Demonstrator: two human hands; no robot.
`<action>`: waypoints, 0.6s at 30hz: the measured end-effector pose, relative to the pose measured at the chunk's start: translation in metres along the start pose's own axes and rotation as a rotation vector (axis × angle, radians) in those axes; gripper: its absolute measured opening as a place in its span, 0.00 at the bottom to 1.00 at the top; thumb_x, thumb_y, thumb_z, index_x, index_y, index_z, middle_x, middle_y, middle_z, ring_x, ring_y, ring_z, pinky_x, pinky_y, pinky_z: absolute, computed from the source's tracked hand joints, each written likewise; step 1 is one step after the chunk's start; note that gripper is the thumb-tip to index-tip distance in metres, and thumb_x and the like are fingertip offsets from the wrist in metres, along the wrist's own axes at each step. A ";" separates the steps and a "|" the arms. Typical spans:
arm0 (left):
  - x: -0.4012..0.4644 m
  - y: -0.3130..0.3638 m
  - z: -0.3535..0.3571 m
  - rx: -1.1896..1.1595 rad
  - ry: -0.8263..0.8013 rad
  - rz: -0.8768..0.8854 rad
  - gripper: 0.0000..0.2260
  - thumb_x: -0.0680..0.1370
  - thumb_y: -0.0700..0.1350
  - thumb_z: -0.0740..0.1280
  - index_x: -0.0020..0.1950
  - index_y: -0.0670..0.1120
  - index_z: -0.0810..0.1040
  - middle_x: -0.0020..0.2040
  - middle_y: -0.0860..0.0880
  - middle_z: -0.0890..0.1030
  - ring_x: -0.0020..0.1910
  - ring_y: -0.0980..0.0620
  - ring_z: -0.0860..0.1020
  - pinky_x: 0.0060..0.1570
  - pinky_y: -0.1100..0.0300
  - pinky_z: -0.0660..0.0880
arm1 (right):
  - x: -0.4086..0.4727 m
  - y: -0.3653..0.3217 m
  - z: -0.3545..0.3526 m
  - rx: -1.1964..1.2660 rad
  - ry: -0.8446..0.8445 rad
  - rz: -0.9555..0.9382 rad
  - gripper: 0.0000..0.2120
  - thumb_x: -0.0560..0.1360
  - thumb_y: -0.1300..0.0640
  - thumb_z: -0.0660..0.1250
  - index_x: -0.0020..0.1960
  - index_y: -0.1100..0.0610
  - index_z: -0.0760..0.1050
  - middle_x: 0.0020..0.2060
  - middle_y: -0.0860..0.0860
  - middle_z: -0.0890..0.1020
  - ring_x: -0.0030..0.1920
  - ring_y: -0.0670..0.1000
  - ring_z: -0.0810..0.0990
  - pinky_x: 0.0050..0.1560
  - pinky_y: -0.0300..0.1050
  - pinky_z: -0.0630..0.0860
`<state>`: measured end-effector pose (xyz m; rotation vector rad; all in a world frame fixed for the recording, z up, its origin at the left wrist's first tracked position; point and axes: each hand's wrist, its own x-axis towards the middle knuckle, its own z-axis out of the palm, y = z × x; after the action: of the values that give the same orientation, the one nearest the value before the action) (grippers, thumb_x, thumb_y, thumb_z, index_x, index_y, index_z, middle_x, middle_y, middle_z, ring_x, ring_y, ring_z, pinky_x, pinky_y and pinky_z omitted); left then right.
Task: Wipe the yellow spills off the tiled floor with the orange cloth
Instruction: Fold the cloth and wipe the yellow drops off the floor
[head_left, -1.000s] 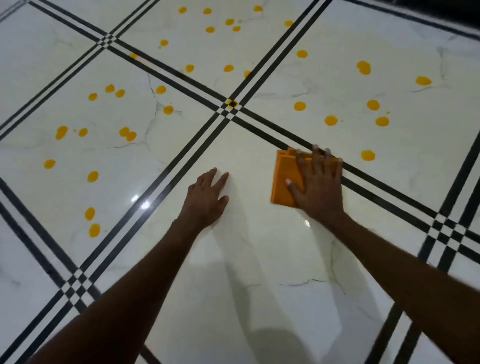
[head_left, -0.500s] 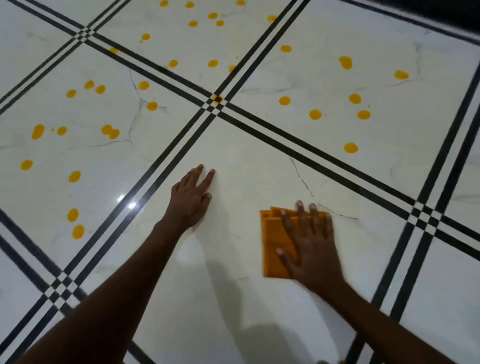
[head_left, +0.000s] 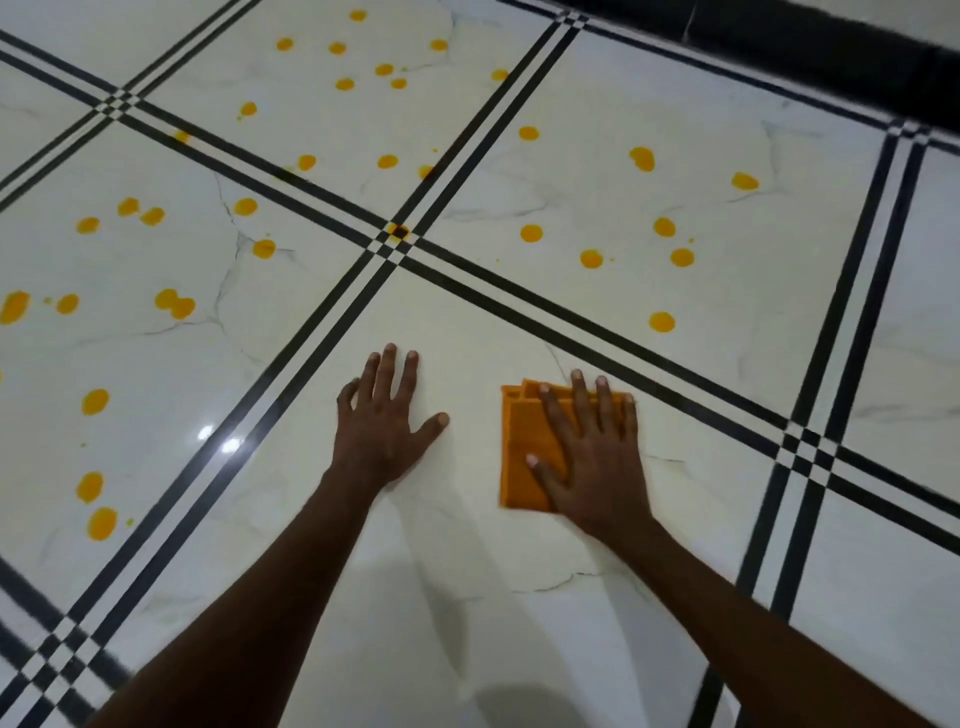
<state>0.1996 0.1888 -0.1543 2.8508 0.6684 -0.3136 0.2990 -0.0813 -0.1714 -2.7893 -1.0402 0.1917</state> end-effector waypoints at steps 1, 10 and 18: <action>0.000 -0.001 0.000 0.009 0.006 -0.003 0.40 0.75 0.72 0.47 0.81 0.53 0.41 0.82 0.46 0.43 0.81 0.46 0.44 0.75 0.43 0.51 | 0.005 0.013 -0.001 -0.006 0.004 0.037 0.41 0.78 0.30 0.53 0.84 0.46 0.45 0.84 0.56 0.50 0.83 0.63 0.48 0.79 0.68 0.45; 0.017 0.012 -0.022 0.145 -0.172 -0.029 0.44 0.77 0.69 0.56 0.80 0.49 0.37 0.81 0.42 0.39 0.80 0.41 0.43 0.75 0.42 0.55 | 0.095 -0.011 0.000 -0.040 0.012 0.014 0.40 0.78 0.30 0.51 0.84 0.48 0.47 0.83 0.59 0.52 0.82 0.66 0.50 0.78 0.71 0.46; 0.054 0.021 -0.092 0.112 -0.458 -0.217 0.39 0.72 0.63 0.67 0.77 0.45 0.60 0.74 0.42 0.67 0.73 0.42 0.65 0.70 0.45 0.66 | 0.109 0.024 -0.026 0.008 -0.076 0.155 0.40 0.78 0.31 0.53 0.84 0.49 0.51 0.83 0.59 0.54 0.81 0.66 0.52 0.78 0.70 0.48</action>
<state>0.2715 0.2146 -0.0769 2.6551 0.8771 -1.0271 0.4010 -0.0301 -0.1576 -2.8763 -0.8361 0.3224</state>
